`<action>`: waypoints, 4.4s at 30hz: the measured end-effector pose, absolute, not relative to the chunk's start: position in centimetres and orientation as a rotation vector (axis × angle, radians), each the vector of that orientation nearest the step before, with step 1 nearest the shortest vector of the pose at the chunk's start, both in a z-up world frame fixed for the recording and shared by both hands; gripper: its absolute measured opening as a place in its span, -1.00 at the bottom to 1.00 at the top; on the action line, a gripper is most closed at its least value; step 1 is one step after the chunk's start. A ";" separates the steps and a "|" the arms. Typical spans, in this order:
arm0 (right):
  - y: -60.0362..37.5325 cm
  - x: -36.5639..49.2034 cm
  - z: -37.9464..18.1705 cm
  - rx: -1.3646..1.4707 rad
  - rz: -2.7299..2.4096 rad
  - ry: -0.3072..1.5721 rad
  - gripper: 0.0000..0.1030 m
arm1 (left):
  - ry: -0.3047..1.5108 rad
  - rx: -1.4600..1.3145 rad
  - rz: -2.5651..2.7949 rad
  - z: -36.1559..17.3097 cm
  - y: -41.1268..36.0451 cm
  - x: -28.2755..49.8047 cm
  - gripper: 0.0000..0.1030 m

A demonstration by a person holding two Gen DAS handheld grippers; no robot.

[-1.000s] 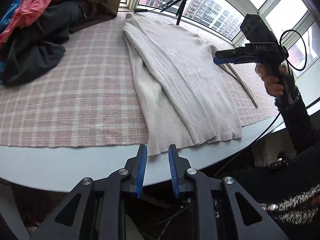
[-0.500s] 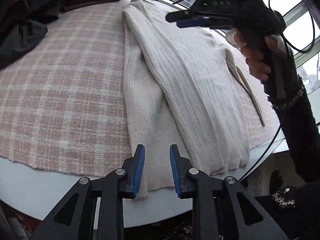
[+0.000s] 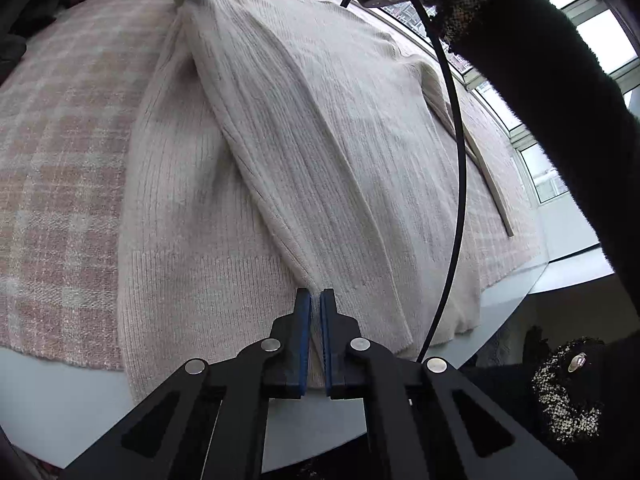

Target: Fold clothes

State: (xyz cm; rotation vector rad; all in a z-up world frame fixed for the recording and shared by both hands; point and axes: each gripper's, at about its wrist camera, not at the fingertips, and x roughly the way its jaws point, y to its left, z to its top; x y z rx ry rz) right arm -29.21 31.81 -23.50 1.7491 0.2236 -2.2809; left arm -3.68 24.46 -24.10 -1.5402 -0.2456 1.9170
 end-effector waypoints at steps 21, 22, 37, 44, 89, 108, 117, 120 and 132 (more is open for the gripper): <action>45.9 -28.4 -18.2 1.472 -2.439 -0.326 -0.56 | -0.231 -1.656 2.120 -24.0 18.6 -6.1 -0.41; 45.6 -28.6 -18.8 1.479 -2.428 -0.313 -0.56 | -0.223 -1.665 2.118 -24.3 18.8 -6.2 -0.39; 32.2 -29.5 -21.1 1.630 -2.337 0.242 -0.01 | -0.123 -1.633 2.127 -24.9 20.7 -5.7 -0.21; 30.2 -30.5 -24.7 1.720 -2.340 0.447 -0.41 | -0.080 -1.548 2.107 -23.7 21.5 -5.6 -0.88; 70.4 4.5 -14.5 1.708 -2.981 -0.533 -0.29 | 0.313 -1.295 1.588 -18.5 39.9 -1.0 -0.84; 76.8 14.2 -23.4 1.990 -2.850 -0.232 -0.53 | 0.473 -1.319 1.598 -20.1 52.9 -4.2 -0.72; 81.5 18.6 -15.1 1.519 -2.757 -0.937 -0.84 | 0.400 -1.390 1.640 -20.5 49.3 -4.9 -0.72; 79.6 19.2 -11.9 1.307 -2.659 -1.127 -0.87 | 0.347 -1.402 1.662 -20.1 47.6 -5.0 -0.72; 54.9 8.0 -16.0 1.595 -1.939 -0.639 -0.76 | 0.170 -1.448 1.736 -19.4 41.9 -3.9 -0.53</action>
